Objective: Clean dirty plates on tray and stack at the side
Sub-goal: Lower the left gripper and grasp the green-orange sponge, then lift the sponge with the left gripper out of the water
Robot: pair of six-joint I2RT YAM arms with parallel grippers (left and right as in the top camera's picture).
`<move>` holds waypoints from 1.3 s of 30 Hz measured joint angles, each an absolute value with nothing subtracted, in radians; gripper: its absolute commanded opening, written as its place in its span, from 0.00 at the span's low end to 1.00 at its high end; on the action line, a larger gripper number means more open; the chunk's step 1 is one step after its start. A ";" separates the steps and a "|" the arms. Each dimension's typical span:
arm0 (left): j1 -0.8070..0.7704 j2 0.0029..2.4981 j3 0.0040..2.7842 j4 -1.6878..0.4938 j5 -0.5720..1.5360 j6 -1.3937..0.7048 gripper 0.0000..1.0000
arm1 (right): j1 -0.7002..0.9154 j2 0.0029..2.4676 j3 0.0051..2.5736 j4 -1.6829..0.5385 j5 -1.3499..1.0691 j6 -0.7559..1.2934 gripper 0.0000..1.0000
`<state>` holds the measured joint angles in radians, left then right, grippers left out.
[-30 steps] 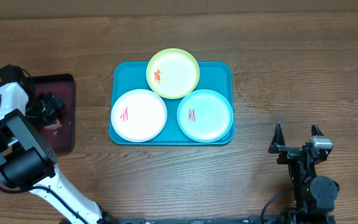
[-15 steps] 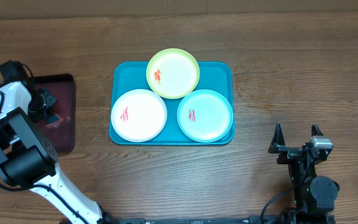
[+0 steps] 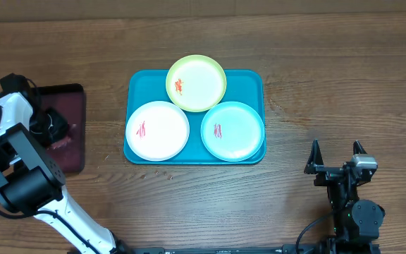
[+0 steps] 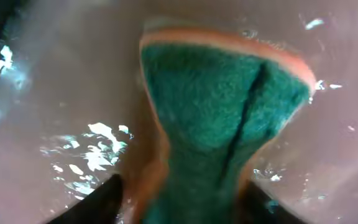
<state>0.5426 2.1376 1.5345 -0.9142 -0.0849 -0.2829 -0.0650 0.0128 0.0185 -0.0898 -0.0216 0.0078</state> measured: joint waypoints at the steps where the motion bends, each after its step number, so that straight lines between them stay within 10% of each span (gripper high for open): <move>1: 0.541 2.138 1.534 -0.921 -0.082 -0.281 0.08 | -0.065 0.013 0.019 -0.090 -0.022 0.008 1.00; 5: 0.532 2.138 1.534 -0.928 -0.082 -0.277 0.15 | -0.065 0.013 0.019 -0.091 -0.022 0.008 1.00; 7: 0.532 2.138 1.533 -0.925 -0.085 -0.270 0.91 | -0.065 0.013 0.019 -0.091 -0.022 0.008 1.00; 8: 0.532 2.138 1.533 -0.923 -0.093 -0.273 1.00 | -0.065 0.013 0.019 -0.091 -0.022 0.008 1.00; 18: 0.545 2.134 1.532 -0.848 -0.098 -0.257 1.00 | -0.065 0.013 0.019 -0.090 -0.022 0.008 1.00; 28: 0.535 2.137 1.530 -0.823 -0.086 -0.204 0.09 | -0.065 0.013 0.019 -0.090 -0.022 0.008 1.00; 39: 0.535 2.170 1.639 -1.078 -0.098 -0.203 0.04 | -0.065 0.013 0.019 -0.091 -0.022 0.007 1.00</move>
